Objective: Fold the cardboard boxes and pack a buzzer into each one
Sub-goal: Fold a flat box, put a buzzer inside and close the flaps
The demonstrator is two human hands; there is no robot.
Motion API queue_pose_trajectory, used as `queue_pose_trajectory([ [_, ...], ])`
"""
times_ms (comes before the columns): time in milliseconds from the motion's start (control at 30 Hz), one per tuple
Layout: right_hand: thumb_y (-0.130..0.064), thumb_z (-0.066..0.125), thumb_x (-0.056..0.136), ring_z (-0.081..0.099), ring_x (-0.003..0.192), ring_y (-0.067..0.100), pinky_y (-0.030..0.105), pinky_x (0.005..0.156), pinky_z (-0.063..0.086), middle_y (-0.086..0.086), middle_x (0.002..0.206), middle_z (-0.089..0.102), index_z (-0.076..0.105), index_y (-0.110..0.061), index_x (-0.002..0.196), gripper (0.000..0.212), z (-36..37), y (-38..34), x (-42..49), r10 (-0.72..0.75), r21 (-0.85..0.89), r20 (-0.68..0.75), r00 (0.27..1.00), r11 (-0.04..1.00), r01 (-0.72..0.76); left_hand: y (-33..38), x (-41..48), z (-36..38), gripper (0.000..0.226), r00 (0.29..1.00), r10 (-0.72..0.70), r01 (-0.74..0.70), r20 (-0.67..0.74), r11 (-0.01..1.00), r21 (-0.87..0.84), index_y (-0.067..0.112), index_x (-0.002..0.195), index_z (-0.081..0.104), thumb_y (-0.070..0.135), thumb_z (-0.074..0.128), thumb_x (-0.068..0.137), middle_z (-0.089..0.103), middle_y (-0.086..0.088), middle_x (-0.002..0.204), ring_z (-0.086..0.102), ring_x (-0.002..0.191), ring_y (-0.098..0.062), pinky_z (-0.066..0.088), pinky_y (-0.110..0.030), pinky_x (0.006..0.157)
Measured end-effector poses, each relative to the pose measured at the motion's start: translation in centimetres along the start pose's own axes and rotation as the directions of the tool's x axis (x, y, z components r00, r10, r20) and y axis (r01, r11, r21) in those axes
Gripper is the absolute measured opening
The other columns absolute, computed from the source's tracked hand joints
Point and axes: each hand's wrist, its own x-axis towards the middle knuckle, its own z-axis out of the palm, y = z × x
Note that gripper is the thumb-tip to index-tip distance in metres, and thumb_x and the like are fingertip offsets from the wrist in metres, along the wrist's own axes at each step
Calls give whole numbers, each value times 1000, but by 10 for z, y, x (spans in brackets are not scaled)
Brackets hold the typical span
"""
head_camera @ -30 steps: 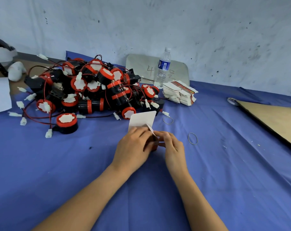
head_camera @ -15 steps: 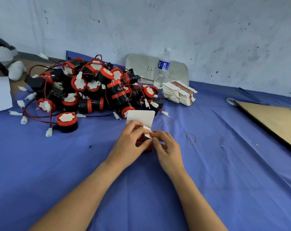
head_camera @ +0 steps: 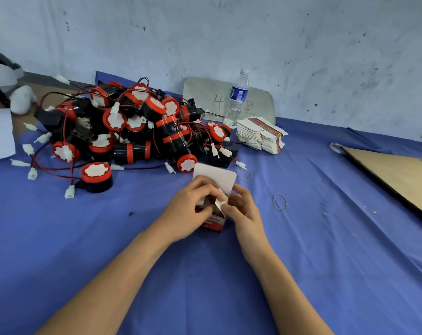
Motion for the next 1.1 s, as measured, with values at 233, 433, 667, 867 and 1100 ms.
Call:
queue_pose_trajectory([
  [233, -17, 57, 83, 64, 95, 15, 25, 81, 51, 1, 98, 69, 62, -11, 108, 26, -3, -1, -1, -21, 0, 58, 998, 1000, 21, 9, -4, 13, 25, 990, -4, 27, -141, 987, 161, 20, 98, 64, 6, 71, 79, 54, 10, 103, 49, 98, -8, 40, -20, 80],
  [433, -4, 55, 94, 63, 90, 13, 24, 78, 50, -2, 92, 69, 63, -11, 99, 11, -4, 0, 0, 0, -25, 52, 999, 1000, 1, 7, -5, 5, 34, 999, 23, -26, 24, 987, 161, 27, 106, 66, 8, 69, 77, 50, 12, 107, 47, 103, -8, 39, -22, 85],
  [667, -9, 59, 89, 64, 106, 27, 41, 91, 50, 10, 110, 69, 59, -13, 115, 26, -3, -5, -2, 25, -43, 82, 996, 999, -21, 11, -7, 13, 65, 992, 43, -13, -120, 969, 246, 39, 119, 54, -8, 67, 75, 30, 15, 122, 35, 107, -6, 36, -8, 76],
  [867, -3, 56, 93, 66, 104, 21, 35, 89, 51, 6, 111, 70, 57, -17, 123, 33, -3, -7, -2, 28, -46, 114, 993, 999, -23, 21, -8, 17, 83, 989, -14, 59, -150, 951, 303, 52, 122, 32, -11, 57, 74, 27, 10, 116, 42, 92, -10, 37, -14, 55],
  [1100, -7, 58, 92, 63, 108, 29, 44, 93, 49, 8, 111, 70, 58, -17, 122, 31, -3, -6, 0, 42, -66, 108, 993, 997, -35, 23, -8, 20, 69, 982, -118, 165, -150, 918, 361, 35, 132, 22, 3, 56, 80, 39, 16, 67, 39, 64, -3, 32, -27, 76],
])
